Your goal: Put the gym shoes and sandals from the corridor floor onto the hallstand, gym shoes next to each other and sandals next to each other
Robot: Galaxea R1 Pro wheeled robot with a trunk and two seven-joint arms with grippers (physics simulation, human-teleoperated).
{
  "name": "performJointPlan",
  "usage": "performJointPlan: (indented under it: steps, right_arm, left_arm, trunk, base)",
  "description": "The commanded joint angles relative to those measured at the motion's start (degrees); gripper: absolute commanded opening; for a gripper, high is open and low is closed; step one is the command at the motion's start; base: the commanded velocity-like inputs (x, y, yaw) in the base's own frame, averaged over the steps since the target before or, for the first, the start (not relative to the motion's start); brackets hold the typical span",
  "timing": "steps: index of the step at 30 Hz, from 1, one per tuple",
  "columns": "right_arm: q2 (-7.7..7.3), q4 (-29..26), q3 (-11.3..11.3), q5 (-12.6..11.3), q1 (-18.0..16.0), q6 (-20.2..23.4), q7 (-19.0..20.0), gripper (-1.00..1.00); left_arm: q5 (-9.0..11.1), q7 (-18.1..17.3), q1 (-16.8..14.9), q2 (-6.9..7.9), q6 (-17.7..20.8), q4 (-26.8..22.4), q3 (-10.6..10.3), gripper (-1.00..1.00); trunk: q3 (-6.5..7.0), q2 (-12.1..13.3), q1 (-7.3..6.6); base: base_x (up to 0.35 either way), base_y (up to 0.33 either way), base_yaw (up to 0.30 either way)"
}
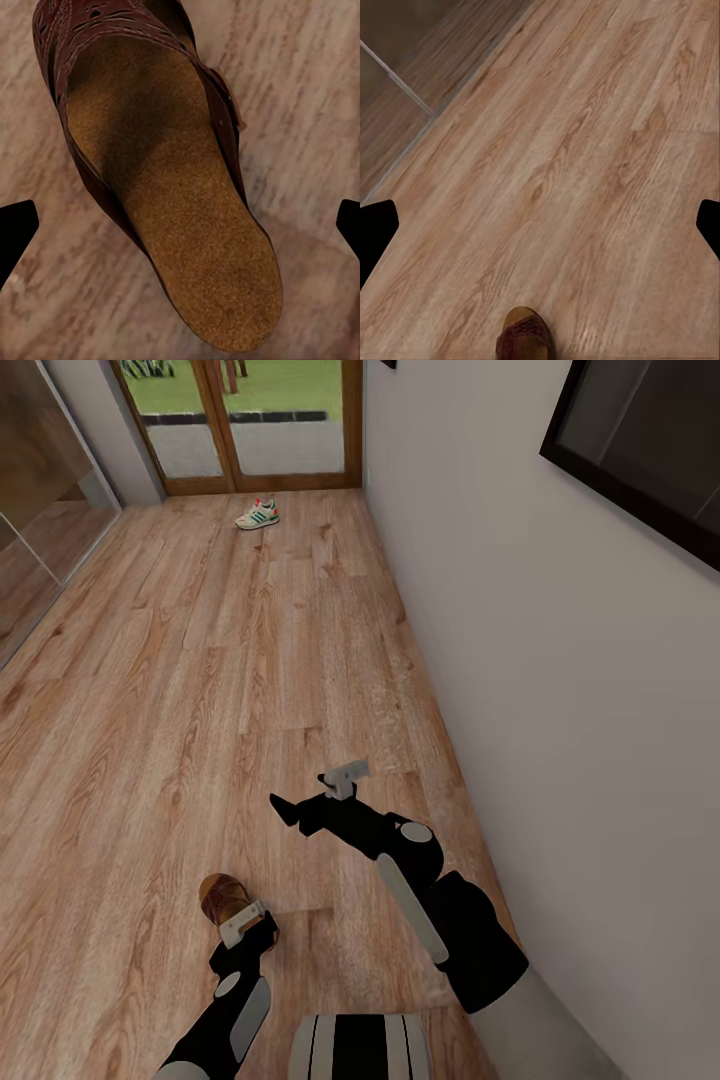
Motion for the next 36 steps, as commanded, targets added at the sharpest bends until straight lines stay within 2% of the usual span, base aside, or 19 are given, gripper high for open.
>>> performJointPlan:
  steps: [1, 12, 13, 19, 36]
  right_arm:
    - [0.01, 0.3, -0.1, -0.6, -0.4, 0.6, 0.0, 1.00]
    - [0.01, 3.8, -1.5, -4.1, -3.9, 4.2, -2.1, 1.00]
    - [0.01, 7.3, -1.6, -9.8, -18.2, 8.9, -2.2, 1.00]
    - [0.01, 7.7, -1.6, -10.9, -18.8, 8.9, -2.3, 1.00]
    - [0.01, 7.6, -1.5, -11.2, -18.9, 9.0, -2.1, 1.00]
  left_arm:
    - [0.6, -0.1, 0.0, -0.04, -0.3, 0.0, 0.1, 1.00]
    - [0.6, -0.1, 0.0, -0.06, -0.3, 0.1, 0.1, 1.00]
    - [0.6, -0.1, 0.0, -0.06, -0.3, 0.0, 0.1, 1.00]
    - [0.6, -0.1, 0.0, -0.06, -0.3, 0.0, 0.1, 1.00]
    - [0.6, -0.1, 0.0, -0.02, -0.3, 0.0, 0.1, 1.00]
  trunk:
    - [-0.03, 0.0, -0.01]
    - [-0.03, 0.0, -0.01]
    - [-0.03, 0.0, -0.01]
    - [-0.03, 0.0, -0.01]
    - [-0.03, 0.0, -0.01]
  base:
    - [0.000, 0.000, 0.000]
    - [0.000, 0.000, 0.000]
    - [0.000, 0.000, 0.000]
    - [0.000, 0.000, 0.000]
    - [0.000, 0.000, 0.000]
